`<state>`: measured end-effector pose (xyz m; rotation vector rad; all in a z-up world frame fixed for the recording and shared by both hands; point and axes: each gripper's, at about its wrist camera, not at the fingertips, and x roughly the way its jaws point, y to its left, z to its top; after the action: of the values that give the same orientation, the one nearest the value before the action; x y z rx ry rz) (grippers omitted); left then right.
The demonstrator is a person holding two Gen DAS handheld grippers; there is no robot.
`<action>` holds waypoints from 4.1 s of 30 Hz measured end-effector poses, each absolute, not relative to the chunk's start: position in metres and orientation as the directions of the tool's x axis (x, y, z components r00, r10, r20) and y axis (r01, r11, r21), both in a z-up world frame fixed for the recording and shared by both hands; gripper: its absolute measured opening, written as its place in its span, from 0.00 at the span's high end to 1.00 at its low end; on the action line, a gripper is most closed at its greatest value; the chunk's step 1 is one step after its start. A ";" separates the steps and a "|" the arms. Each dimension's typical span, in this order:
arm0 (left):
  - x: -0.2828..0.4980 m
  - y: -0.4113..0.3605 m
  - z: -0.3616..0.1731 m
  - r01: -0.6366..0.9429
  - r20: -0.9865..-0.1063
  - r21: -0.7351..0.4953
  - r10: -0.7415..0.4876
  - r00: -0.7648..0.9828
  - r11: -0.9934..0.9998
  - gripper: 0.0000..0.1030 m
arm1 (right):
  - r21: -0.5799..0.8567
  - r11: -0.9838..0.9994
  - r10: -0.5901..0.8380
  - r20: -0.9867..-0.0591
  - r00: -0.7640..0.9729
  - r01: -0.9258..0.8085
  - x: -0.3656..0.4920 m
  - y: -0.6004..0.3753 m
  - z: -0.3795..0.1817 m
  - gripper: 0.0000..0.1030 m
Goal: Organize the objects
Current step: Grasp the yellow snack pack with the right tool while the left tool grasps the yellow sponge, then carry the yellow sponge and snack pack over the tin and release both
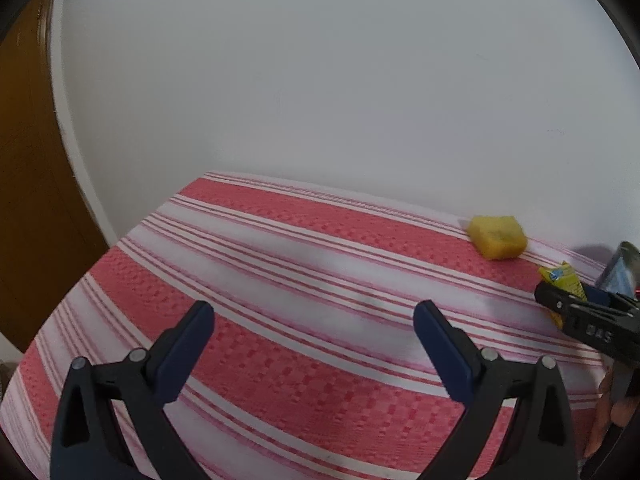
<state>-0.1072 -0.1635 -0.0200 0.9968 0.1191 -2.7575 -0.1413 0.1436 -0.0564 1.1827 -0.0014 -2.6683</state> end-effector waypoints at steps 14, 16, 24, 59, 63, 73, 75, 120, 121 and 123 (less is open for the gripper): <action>-0.168 -0.061 -0.003 0.024 -0.629 -0.025 -0.003 -0.777 -0.999 0.02 | 0.142 -0.980 -0.192 -0.458 -0.868 0.141 -0.067 0.204 0.027 0.28; -0.191 -0.043 -0.006 0.020 -0.648 -0.049 0.017 -0.761 -0.999 0.02 | 0.096 -0.992 -0.113 -0.426 -0.898 0.079 -0.058 0.224 0.030 0.28; -0.264 0.019 -0.036 0.031 -0.740 0.005 -0.025 -0.672 -0.999 0.12 | 0.070 -0.997 0.009 -0.398 -0.918 -0.040 -0.055 0.264 0.028 0.28; -0.087 0.013 -0.012 0.062 -0.566 -0.021 -0.039 -0.823 -0.998 0.37 | 0.075 -0.987 0.118 -0.291 -0.950 -0.145 0.031 0.267 0.018 0.28; -0.084 0.016 -0.014 0.051 -0.545 0.011 -0.049 -0.837 -0.999 0.37 | 0.072 -0.985 0.127 -0.285 -0.950 -0.154 0.042 0.268 0.014 0.27; -0.080 0.018 -0.010 -0.005 -0.518 0.030 -0.011 -0.855 -1.000 0.37 | 0.036 -0.987 0.143 -0.251 -0.957 -0.157 0.037 0.273 0.028 0.27; -0.081 0.017 -0.010 -0.013 -0.512 0.023 0.000 -0.859 -1.000 0.37 | 0.029 -0.987 0.148 -0.242 -0.959 -0.160 0.039 0.269 0.030 0.27; -0.036 0.049 0.020 -0.224 -0.445 -0.096 0.243 -0.862 -0.970 0.37 | -0.020 -0.955 0.293 -0.207 -0.933 -0.296 0.077 0.300 0.017 0.27; -0.039 0.055 0.019 -0.222 -0.452 -0.090 0.239 -0.860 -0.971 0.37 | -0.024 -0.954 0.299 -0.208 -0.931 -0.300 0.077 0.301 0.017 0.27; -0.041 0.059 0.019 -0.224 -0.461 -0.094 0.242 -0.854 -0.970 0.37 | -0.030 -0.950 0.310 -0.193 -0.931 -0.310 0.081 0.302 0.022 0.27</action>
<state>-0.0408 0.0593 0.0194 0.8236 0.0629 -3.2818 0.0809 0.3024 0.0215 0.3435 -0.0011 -3.4416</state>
